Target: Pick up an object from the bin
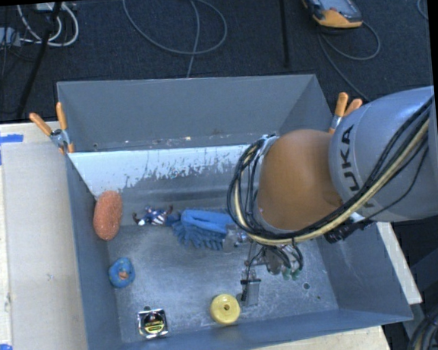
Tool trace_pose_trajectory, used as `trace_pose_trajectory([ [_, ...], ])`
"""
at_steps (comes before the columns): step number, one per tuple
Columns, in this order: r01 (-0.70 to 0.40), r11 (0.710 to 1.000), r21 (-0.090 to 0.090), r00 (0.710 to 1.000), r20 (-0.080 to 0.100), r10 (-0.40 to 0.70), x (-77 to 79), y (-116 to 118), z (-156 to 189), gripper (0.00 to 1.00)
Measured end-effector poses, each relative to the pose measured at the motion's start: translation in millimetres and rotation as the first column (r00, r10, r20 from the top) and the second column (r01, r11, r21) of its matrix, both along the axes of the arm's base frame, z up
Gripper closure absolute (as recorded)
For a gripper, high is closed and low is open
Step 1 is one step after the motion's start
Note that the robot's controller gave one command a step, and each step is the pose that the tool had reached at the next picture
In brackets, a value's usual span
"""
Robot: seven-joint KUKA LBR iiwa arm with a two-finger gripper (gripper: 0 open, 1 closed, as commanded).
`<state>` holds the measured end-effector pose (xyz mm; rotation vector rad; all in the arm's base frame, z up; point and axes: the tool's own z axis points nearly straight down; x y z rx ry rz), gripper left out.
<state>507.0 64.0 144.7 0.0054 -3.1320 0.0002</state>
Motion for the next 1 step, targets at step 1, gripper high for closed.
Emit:
trace_pose_trajectory([
  [1, 0.002, 1.0, 0.001, 1.0, 0.008, -0.002, 2.0, -0.3, 4.0, 0.0],
])
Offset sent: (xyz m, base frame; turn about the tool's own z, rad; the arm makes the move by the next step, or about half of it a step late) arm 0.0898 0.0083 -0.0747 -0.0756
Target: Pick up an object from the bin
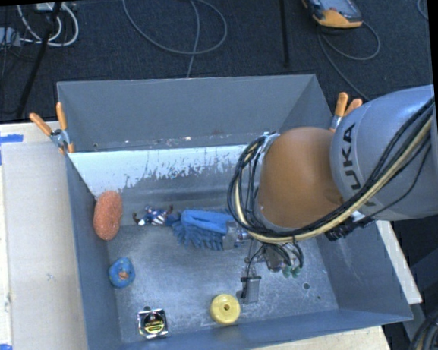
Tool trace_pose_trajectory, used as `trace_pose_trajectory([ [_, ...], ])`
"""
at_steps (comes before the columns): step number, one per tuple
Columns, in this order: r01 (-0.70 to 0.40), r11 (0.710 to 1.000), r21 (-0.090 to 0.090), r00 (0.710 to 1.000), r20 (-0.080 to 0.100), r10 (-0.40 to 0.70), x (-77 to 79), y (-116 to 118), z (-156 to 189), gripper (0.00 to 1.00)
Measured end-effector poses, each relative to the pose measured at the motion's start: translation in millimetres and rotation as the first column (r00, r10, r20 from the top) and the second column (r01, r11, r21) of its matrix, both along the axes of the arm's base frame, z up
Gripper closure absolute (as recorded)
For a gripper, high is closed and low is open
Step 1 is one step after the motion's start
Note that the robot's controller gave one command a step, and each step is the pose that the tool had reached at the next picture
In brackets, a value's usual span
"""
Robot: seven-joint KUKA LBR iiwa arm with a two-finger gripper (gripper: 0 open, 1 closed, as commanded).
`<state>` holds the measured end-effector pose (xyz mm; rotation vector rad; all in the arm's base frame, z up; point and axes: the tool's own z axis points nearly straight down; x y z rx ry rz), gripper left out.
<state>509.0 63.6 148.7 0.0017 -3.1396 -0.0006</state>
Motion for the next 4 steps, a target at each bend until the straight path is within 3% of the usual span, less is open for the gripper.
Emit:
trace_pose_trajectory([
  [1, -0.064, 0.998, -0.001, 0.998, 0.009, 0.064, 73.3, 8, -59, 0.0],
  [2, -0.013, 1.0, 0.002, 1.0, -0.001, 0.013, 91.8, 4, -72, 0.0],
  [3, 0.246, 0.969, 0.0, 0.969, 0.002, -0.246, 99.9, -7, -49, 0.0],
  [4, 0.054, 0.999, -0.001, 0.999, 0.003, -0.054, 100.2, -13, -57, 0.0],
])
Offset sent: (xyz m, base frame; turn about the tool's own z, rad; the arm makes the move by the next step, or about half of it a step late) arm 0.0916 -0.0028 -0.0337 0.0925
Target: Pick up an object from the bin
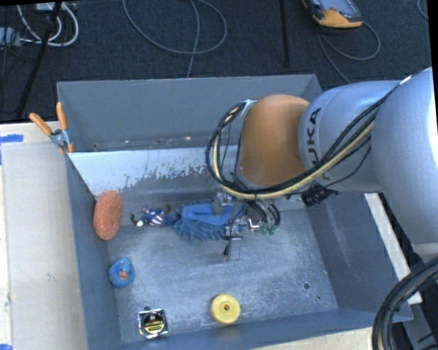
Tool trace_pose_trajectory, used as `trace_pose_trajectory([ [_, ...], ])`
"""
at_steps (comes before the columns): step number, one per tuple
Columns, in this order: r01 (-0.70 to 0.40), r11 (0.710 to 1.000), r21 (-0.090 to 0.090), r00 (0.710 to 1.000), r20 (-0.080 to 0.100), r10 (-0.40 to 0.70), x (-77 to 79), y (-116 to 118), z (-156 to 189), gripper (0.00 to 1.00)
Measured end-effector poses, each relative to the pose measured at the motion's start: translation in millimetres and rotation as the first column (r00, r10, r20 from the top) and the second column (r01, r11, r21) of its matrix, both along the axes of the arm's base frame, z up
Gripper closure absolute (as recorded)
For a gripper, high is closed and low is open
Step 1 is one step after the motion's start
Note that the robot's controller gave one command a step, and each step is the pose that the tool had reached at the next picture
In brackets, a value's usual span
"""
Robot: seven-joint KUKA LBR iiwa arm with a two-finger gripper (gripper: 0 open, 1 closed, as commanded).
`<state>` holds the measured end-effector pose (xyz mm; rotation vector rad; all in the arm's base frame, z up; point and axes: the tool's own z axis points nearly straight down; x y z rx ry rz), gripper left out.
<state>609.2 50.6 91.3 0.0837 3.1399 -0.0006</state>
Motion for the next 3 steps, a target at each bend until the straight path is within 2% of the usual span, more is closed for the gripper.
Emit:
trace_pose_trajectory([
  [1, 0.315, 0.949, 0.004, 0.949, 0.007, -0.315, -8.0, 12.5, -15.5, 1.0],
  [3, 0.317, 0.949, 0.003, 0.948, 0.007, -0.317, -8.0, 12.9, -14.5, 1.0],
])
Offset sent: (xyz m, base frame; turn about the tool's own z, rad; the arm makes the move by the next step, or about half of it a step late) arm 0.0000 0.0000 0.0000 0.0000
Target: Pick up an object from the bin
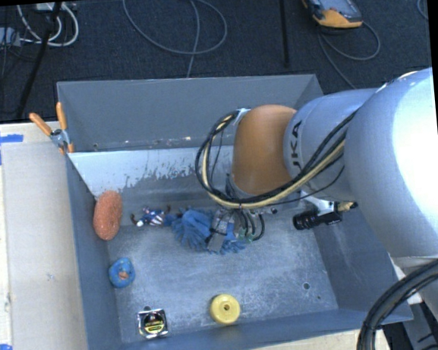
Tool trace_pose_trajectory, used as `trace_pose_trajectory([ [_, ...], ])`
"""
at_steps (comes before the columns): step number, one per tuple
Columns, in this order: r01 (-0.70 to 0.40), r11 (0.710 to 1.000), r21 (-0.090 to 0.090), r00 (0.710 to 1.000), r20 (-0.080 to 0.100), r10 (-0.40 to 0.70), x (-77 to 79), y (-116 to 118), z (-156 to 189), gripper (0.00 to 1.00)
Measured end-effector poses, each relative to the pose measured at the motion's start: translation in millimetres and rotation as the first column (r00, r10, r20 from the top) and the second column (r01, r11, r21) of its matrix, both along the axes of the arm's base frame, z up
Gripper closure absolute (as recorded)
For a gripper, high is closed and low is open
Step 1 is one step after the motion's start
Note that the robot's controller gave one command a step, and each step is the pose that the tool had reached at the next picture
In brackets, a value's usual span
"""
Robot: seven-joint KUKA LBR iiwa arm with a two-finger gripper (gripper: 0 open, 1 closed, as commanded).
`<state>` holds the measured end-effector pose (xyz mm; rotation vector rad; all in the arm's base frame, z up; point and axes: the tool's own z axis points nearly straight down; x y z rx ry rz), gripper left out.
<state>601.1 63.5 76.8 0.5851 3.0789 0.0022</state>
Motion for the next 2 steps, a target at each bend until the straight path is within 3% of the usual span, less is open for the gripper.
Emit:
trace_pose_trajectory([
  [2, 0.0, 1.0, 0.0, 1.0, -0.006, 0.0, -1.1, -0.2, 14.4, 1.0],
])
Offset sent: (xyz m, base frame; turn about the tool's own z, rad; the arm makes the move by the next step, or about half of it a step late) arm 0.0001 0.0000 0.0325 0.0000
